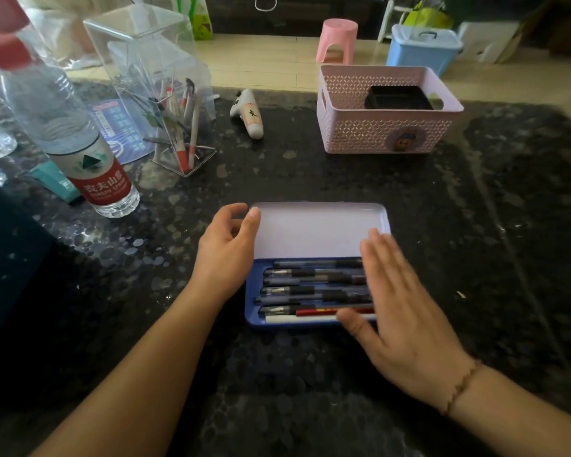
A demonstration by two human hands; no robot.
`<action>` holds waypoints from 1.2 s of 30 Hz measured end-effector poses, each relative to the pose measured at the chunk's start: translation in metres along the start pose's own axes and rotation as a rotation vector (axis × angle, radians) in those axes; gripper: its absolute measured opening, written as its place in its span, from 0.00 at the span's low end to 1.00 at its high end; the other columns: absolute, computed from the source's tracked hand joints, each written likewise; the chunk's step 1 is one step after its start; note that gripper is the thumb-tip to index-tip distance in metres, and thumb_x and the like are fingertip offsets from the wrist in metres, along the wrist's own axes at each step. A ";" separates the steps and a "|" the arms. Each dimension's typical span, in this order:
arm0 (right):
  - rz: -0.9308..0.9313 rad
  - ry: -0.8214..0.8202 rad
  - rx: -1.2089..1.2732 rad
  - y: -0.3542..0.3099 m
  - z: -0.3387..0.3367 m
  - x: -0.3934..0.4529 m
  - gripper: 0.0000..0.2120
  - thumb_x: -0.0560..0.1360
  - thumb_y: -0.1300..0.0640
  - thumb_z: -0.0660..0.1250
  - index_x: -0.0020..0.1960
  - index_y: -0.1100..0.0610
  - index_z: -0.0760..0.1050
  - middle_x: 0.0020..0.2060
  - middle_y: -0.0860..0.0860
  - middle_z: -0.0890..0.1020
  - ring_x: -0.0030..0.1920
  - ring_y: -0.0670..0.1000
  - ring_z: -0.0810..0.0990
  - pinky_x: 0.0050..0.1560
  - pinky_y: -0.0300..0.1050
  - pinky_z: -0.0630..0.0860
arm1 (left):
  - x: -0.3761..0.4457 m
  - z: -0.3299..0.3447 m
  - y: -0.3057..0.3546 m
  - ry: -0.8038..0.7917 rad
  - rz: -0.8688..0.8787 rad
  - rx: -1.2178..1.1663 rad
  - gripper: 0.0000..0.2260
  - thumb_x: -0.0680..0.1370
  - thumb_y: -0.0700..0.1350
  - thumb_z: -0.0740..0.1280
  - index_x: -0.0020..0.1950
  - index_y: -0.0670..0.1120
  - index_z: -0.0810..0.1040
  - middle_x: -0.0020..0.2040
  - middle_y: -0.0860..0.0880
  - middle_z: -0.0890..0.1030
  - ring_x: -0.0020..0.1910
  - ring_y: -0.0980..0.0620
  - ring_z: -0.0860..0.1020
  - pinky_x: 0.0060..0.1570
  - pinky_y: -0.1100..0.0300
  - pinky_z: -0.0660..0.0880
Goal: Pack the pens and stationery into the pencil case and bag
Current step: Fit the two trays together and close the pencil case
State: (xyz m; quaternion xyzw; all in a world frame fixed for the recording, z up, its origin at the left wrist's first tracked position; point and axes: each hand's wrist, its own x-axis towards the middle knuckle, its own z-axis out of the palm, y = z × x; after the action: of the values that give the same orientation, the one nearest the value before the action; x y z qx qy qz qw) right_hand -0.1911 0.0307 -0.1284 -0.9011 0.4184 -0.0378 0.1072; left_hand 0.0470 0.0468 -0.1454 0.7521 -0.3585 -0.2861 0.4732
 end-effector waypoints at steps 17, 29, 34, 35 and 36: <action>0.122 -0.101 -0.136 -0.050 0.026 0.011 0.44 0.73 0.27 0.39 0.74 0.59 0.59 0.74 0.57 0.62 0.74 0.58 0.59 0.69 0.58 0.58 | -0.002 -0.002 0.003 0.003 0.005 -0.012 0.20 0.78 0.59 0.59 0.66 0.52 0.72 0.55 0.55 0.78 0.54 0.58 0.77 0.48 0.63 0.71; 0.319 0.264 0.026 0.023 -0.004 0.008 0.36 0.75 0.32 0.42 0.67 0.54 0.72 0.72 0.52 0.65 0.75 0.52 0.53 0.71 0.50 0.54 | -0.003 -0.004 0.010 0.010 -0.020 -0.031 0.19 0.79 0.58 0.59 0.66 0.52 0.72 0.57 0.51 0.80 0.55 0.52 0.78 0.56 0.51 0.76; 0.332 0.189 -0.020 0.025 0.007 0.001 0.32 0.75 0.34 0.44 0.64 0.50 0.75 0.73 0.50 0.64 0.75 0.53 0.52 0.71 0.56 0.55 | -0.005 -0.005 0.011 0.016 -0.008 -0.030 0.19 0.79 0.58 0.59 0.67 0.52 0.72 0.58 0.51 0.79 0.55 0.52 0.78 0.54 0.53 0.76; 0.331 0.190 -0.010 0.025 0.008 0.002 0.30 0.76 0.35 0.45 0.64 0.50 0.75 0.73 0.50 0.64 0.75 0.52 0.52 0.72 0.57 0.55 | -0.005 -0.005 0.011 0.013 -0.010 -0.031 0.20 0.79 0.58 0.59 0.67 0.51 0.72 0.59 0.51 0.79 0.55 0.52 0.78 0.52 0.55 0.76; 0.326 0.196 0.002 0.025 0.009 0.003 0.29 0.76 0.36 0.46 0.64 0.50 0.75 0.73 0.50 0.65 0.75 0.52 0.52 0.72 0.57 0.55 | -0.005 -0.005 0.011 0.011 -0.011 -0.032 0.19 0.79 0.58 0.59 0.67 0.51 0.71 0.59 0.51 0.79 0.56 0.52 0.78 0.50 0.58 0.76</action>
State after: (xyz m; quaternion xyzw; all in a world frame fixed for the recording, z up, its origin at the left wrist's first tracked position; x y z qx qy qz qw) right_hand -0.2062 0.0147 -0.1429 -0.8133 0.5674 -0.1076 0.0714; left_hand 0.0446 0.0503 -0.1330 0.7480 -0.3471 -0.2903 0.4855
